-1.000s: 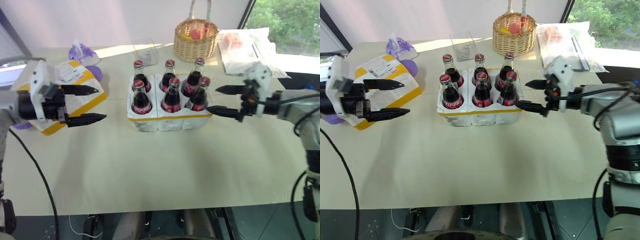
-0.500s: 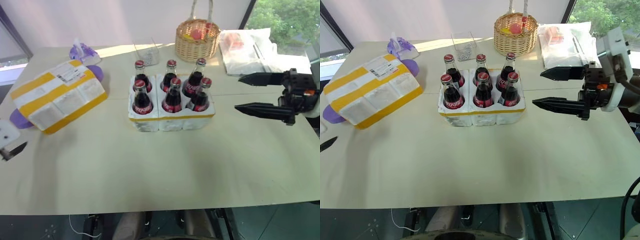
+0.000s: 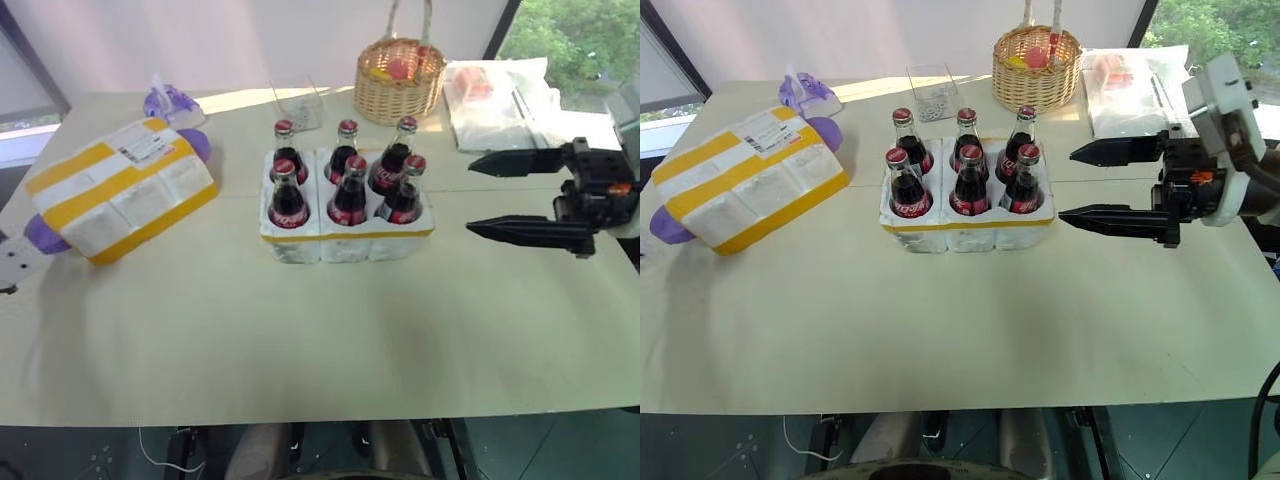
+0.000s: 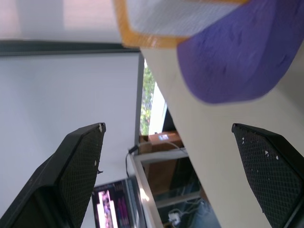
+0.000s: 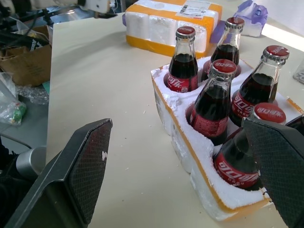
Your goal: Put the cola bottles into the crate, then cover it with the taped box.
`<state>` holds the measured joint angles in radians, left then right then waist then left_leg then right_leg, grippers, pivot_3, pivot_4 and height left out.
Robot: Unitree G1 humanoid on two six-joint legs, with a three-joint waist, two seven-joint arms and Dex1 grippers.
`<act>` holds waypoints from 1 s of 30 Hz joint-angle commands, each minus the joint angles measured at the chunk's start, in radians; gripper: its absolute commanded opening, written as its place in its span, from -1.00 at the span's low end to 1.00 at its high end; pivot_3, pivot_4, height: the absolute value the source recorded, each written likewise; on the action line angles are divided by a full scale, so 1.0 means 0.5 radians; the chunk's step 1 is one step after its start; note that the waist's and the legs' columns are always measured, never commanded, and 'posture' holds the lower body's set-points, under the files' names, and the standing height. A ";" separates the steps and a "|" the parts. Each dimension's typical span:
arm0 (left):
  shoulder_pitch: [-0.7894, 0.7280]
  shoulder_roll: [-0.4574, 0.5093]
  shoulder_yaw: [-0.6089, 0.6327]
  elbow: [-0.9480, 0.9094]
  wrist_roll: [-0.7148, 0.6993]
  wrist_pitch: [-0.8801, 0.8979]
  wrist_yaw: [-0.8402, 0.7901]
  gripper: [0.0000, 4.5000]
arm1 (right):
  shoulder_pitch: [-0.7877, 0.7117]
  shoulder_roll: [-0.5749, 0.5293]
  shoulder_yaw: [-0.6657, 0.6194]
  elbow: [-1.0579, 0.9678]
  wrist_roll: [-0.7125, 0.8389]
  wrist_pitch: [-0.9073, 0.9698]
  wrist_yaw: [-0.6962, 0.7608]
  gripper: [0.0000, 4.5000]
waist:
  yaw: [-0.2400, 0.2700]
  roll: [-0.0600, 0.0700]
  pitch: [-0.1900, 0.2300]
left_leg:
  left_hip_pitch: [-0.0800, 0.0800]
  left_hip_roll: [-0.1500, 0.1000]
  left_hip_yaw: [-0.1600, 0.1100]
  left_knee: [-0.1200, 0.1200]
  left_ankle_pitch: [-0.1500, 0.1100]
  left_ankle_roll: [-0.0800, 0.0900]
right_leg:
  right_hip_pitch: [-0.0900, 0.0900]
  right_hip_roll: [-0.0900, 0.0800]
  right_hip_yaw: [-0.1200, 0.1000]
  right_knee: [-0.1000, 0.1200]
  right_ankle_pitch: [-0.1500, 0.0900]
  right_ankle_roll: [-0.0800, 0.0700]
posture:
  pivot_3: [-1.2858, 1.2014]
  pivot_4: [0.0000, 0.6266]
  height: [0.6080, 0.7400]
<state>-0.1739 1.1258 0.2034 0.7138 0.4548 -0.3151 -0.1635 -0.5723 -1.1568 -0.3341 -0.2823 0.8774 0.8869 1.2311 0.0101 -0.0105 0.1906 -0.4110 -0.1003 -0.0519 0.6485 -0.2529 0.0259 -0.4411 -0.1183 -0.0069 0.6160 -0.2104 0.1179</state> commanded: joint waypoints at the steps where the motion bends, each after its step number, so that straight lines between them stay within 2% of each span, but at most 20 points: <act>1: -0.127 -0.012 -0.153 0.174 0.065 -0.097 0.091 1.00 | -0.013 -0.061 -0.102 -0.047 0.028 -0.029 -0.003 0.99 | -0.002 -0.001 0.000 | 0.000 0.000 0.000 0.000 0.000 0.000 | 0.000 0.000 0.000 0.001 0.000 0.000 | 0.03 -0.52 1.00; 6: -0.282 -0.053 -0.324 0.333 0.098 -0.146 0.156 1.00 | -0.041 -0.088 -0.122 -0.041 0.052 -0.012 -0.031 0.99 | 0.004 -0.001 -0.001 | 0.000 0.000 0.001 0.001 0.000 0.000 | -0.001 0.000 0.000 0.003 0.000 0.000 | 0.03 -0.52 1.00; 12: -0.574 -0.196 -0.507 0.555 0.160 -0.155 0.308 1.00 | -0.049 -0.082 -0.103 -0.053 0.065 -0.021 -0.072 0.99 | 0.011 -0.003 -0.002 | 0.000 0.000 0.001 0.005 0.000 0.000 | 0.002 0.000 -0.002 0.005 0.001 0.001 | 0.03 -0.52 1.00; 21: -0.716 -0.280 -0.619 0.789 0.140 -0.181 0.444 1.00 | -0.064 -0.110 -0.111 -0.063 0.100 -0.003 -0.113 0.99 | 0.005 -0.003 -0.002 | 0.000 0.000 0.001 0.004 0.003 0.005 | -0.001 0.000 -0.001 0.007 0.002 0.002 | 0.03 -0.52 1.00; 24: -0.747 -0.292 -0.635 0.817 0.129 -0.198 0.436 0.61 | -0.065 -0.114 -0.112 -0.055 0.100 -0.006 -0.127 1.00 | 0.005 -0.003 -0.002 | 0.000 0.000 0.001 0.005 0.003 0.005 | 0.000 0.000 -0.001 0.007 0.002 0.002 | 0.03 -0.52 1.00; 26: -0.773 -0.295 -0.643 0.833 0.130 -0.201 0.433 0.20 | -0.064 -0.111 -0.109 -0.058 0.105 -0.006 -0.140 1.00 | 0.006 -0.004 -0.002 | 0.000 0.000 0.001 0.005 0.003 0.005 | 0.000 0.000 -0.001 0.007 0.002 0.002 | 0.03 -0.52 1.00; 28: -0.800 -0.298 -0.652 0.846 0.134 -0.195 0.433 -0.31 | -0.063 -0.111 -0.104 -0.058 0.103 -0.012 -0.149 1.00 | 0.010 -0.003 -0.003 | 0.000 0.000 0.001 0.005 0.003 0.005 | 0.000 0.000 -0.001 0.007 0.002 0.002 | 0.03 -0.52 1.00; 30: -0.827 -0.295 -0.661 0.849 0.142 -0.183 0.440 -0.69 | -0.049 -0.118 -0.102 -0.059 0.092 -0.020 -0.147 1.00 | 0.010 -0.003 -0.003 | 0.000 0.000 0.001 0.005 0.003 0.005 | 0.001 0.000 -0.001 0.007 0.002 0.002 | 0.03 -0.52 1.00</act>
<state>-0.5795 0.9701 -0.1115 1.1270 0.5286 -0.4047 0.0660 -0.5837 -1.1961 -0.3588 -0.2959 0.9170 0.8880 1.1576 0.0152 -0.0119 0.1890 -0.4108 -0.1005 -0.0514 0.6514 -0.2513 0.0284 -0.4406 -0.1184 -0.0075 0.6194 -0.2092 0.1188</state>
